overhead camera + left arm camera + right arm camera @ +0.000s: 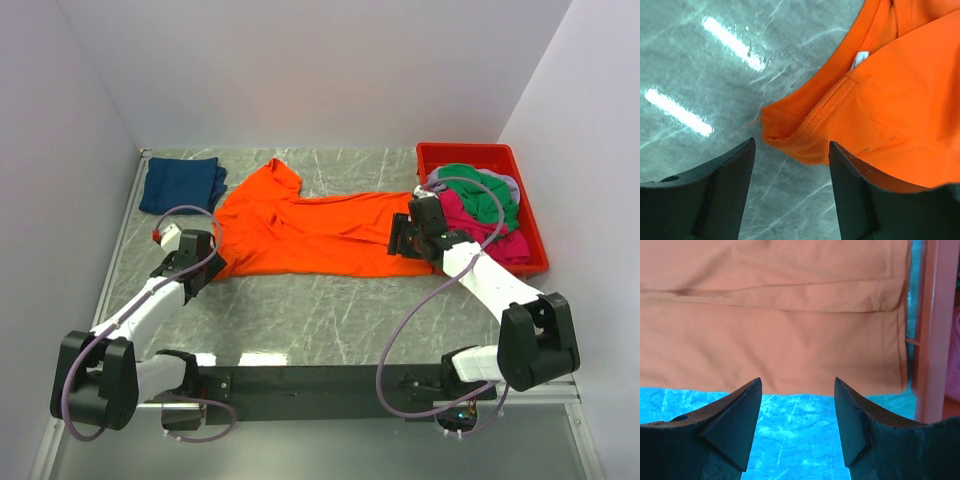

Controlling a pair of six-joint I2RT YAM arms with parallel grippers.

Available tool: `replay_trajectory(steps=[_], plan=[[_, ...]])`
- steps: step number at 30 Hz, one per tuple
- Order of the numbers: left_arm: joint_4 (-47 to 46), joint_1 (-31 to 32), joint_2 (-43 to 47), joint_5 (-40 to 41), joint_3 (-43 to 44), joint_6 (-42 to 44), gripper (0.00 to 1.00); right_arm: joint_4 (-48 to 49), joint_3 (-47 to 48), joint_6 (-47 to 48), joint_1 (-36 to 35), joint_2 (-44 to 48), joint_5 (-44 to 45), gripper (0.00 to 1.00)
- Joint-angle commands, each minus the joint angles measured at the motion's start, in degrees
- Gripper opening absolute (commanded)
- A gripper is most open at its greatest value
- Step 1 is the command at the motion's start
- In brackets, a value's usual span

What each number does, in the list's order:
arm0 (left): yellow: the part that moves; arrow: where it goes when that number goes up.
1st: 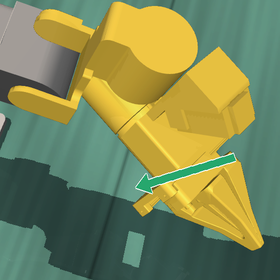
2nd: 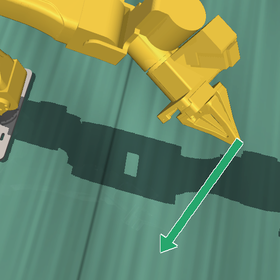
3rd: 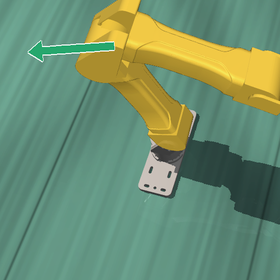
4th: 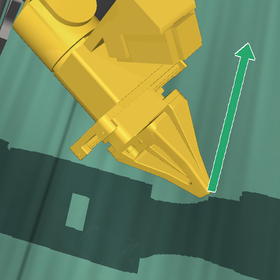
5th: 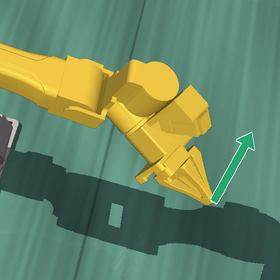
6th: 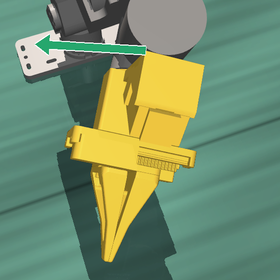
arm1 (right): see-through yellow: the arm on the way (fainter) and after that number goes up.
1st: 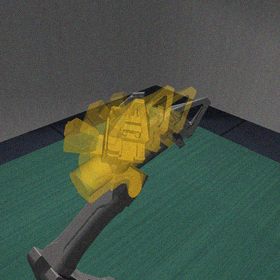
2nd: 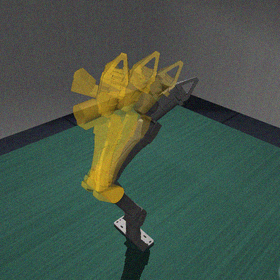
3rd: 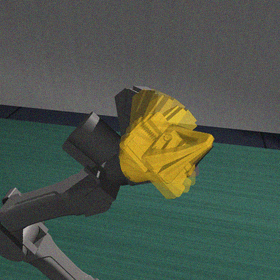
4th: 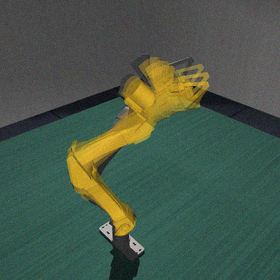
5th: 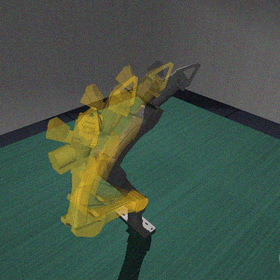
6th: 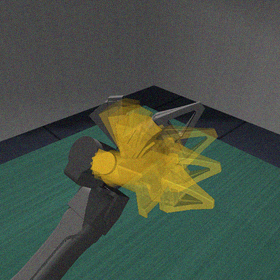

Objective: Fold and stack the t-shirts
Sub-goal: Fold the tshirt

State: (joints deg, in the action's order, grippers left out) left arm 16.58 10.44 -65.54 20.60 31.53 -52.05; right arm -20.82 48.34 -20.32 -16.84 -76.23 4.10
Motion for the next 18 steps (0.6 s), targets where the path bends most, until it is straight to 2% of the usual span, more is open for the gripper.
replay_trajectory(steps=[1, 7, 10, 11, 13, 17, 18], plan=[[-1.5, -0.1, 1.3, -1.2, -0.9, -3.3, 0.65, 2.4, -0.3, -0.3, 0.3, 2.0, -0.7, 0.67], [-0.7, -0.2, 0.0, -0.7, -1.6, -3.2, 0.62, 3.2, -1.0, -0.6, 0.3, 2.7, -1.0, 0.66], [-1.5, -0.2, -0.1, -0.5, -2.3, -3.2, 0.55, 3.2, -1.3, -0.6, 0.3, 2.6, -0.9, 0.67], [-1.7, -0.2, -0.1, -0.4, -2.4, -3.1, 0.49, 3.1, -1.4, -0.8, 0.2, 2.7, -0.8, 0.67], [-2.2, -0.2, -0.7, -0.3, -2.6, -2.7, 0.43, 3.0, -1.5, -0.7, 0.3, 2.9, -0.6, 0.67], [-3.0, -0.9, -2.2, -1.0, -2.5, -1.8, 0.16, 2.8, -1.6, -0.7, 0.4, 3.3, -0.3, 0.67], [-3.0, -1.0, -2.5, -1.0, -2.4, -1.7, 0.14, 2.7, -1.6, -0.7, 0.4, 3.3, -0.4, 0.67]])
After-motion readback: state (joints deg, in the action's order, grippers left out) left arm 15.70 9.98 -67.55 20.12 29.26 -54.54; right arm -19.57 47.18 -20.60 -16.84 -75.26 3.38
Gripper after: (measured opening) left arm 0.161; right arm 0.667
